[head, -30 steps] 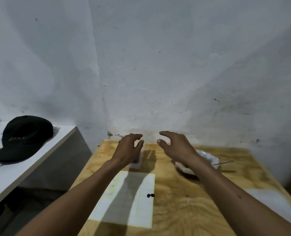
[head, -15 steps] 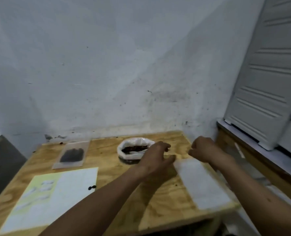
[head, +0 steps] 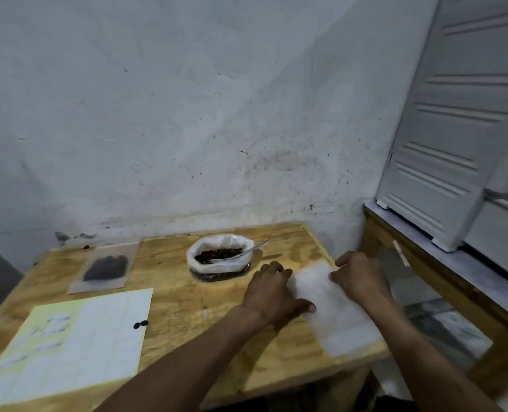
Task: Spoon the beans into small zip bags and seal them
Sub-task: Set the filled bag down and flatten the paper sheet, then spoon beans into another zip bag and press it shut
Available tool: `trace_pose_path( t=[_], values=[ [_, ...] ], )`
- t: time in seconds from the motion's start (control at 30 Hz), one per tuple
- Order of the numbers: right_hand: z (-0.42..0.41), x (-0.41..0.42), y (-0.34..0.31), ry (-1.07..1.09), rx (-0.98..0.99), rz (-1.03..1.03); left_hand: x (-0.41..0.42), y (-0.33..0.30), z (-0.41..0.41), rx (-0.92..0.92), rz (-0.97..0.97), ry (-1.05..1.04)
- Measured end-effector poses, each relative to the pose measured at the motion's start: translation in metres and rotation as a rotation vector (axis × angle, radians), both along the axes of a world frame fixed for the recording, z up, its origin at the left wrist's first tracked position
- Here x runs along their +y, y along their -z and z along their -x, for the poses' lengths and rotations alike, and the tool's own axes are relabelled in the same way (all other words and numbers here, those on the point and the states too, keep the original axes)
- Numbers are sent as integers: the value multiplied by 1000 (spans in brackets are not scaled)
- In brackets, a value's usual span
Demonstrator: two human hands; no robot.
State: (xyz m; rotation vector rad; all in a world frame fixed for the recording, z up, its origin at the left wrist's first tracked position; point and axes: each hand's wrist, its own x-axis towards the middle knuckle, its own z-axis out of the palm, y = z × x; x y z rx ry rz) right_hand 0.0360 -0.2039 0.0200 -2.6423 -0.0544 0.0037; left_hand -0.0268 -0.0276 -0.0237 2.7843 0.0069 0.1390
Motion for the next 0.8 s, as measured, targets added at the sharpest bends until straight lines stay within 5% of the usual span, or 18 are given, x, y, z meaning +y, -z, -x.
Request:
trace_pose_path(
  t=[0.3, 0.53, 0.67, 0.8],
  values=[
    [-6, -9, -2, -16, 55, -308, -3, 10, 7, -154, 229, -46],
    [-10, 3, -42, -132, 50, -553, 19, -30, 2, -325, 799, -84],
    [-2, 48, -85, -160, -316, -441, 49, -80, -2, -498, 880, -125],
    [11, 105, -136, -290, -212, -542, 81, -125, -1, -640, 819, -140]
  ],
)
